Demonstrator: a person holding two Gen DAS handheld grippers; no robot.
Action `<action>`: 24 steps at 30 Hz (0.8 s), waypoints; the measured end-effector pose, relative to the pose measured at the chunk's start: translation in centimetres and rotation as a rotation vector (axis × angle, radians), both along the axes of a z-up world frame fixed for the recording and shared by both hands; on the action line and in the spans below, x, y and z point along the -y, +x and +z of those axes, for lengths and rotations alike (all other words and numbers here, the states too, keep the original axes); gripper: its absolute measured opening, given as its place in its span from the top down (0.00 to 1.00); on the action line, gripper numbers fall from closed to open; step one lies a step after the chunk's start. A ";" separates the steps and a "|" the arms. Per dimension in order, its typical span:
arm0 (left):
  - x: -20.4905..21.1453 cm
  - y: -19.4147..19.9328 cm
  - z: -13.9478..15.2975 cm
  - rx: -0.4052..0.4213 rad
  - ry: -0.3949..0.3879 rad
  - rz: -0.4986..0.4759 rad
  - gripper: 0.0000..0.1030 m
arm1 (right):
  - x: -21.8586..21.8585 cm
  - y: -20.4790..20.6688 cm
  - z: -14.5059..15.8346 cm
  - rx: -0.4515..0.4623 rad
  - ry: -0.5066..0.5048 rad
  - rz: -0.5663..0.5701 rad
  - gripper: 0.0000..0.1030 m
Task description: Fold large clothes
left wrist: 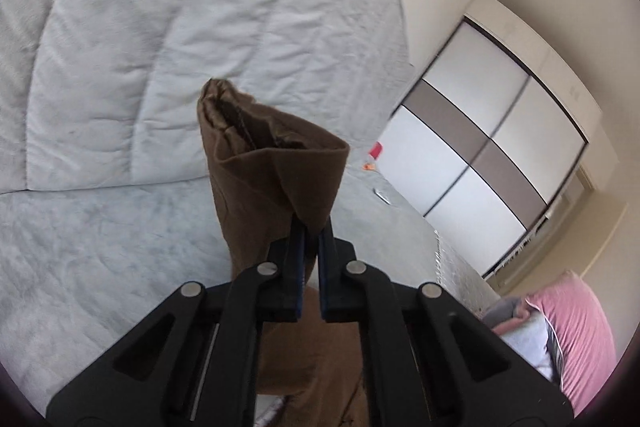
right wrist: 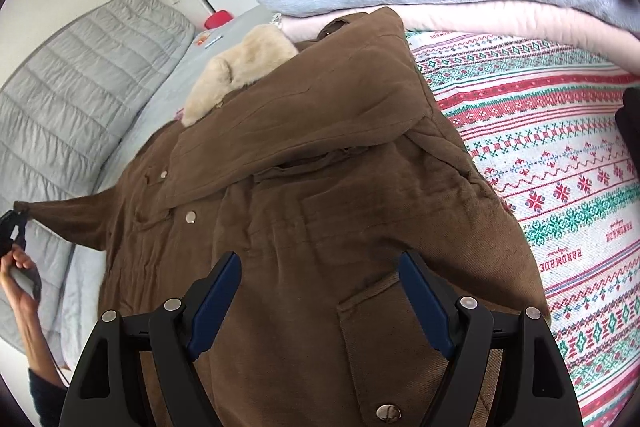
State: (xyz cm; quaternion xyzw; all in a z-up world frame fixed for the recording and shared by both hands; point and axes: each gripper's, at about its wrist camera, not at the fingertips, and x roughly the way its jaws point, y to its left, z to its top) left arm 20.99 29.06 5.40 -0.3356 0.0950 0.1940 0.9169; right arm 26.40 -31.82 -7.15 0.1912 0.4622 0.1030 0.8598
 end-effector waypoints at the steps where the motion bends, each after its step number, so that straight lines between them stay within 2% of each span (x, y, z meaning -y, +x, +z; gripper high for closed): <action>1: 1.4 0.6 0.5 -0.005 0.037 -0.009 0.95 | 0.1 0.0 0.0 0.001 0.010 -0.002 0.20; 3: 3.7 1.8 1.1 -0.026 0.086 -0.031 0.95 | 0.6 0.0 0.1 -0.001 0.046 -0.011 0.20; 6: 8.2 4.5 2.5 -0.035 0.110 -0.125 0.95 | 1.4 0.3 0.0 -0.016 0.109 -0.033 0.20; 8: 13.1 6.3 3.7 -0.028 0.170 -0.206 0.95 | 2.3 0.3 -0.1 -0.028 0.145 -0.061 0.20; 11: 20.7 8.6 3.7 -0.025 0.214 -0.345 0.95 | 3.5 0.4 -0.4 -0.046 0.179 -0.096 0.20; 14: 28.5 11.1 1.3 -0.043 0.178 -0.487 0.95 | 4.3 0.4 -0.4 -0.047 0.199 -0.111 0.20; 17: 36.3 14.0 -2.9 -0.154 0.200 -0.572 0.94 | 5.4 0.4 -0.7 -0.055 0.224 -0.132 0.20; 19: 40.8 15.3 -6.3 -0.251 0.221 -0.638 0.89 | 6.5 0.5 -1.0 -0.070 0.240 -0.156 0.20; 20: 42.4 15.7 -7.8 -0.300 0.227 -0.677 0.82 | 6.9 0.5 -1.1 -0.076 0.245 -0.164 0.20; 22: 44.6 15.9 -10.4 -0.365 0.218 -0.763 0.79 | 7.7 0.4 -1.4 -0.084 0.249 -0.176 0.20; 24: 45.5 15.4 -11.5 -0.405 0.256 -0.793 0.76 | 8.4 0.4 -1.5 -0.095 0.249 -0.187 0.20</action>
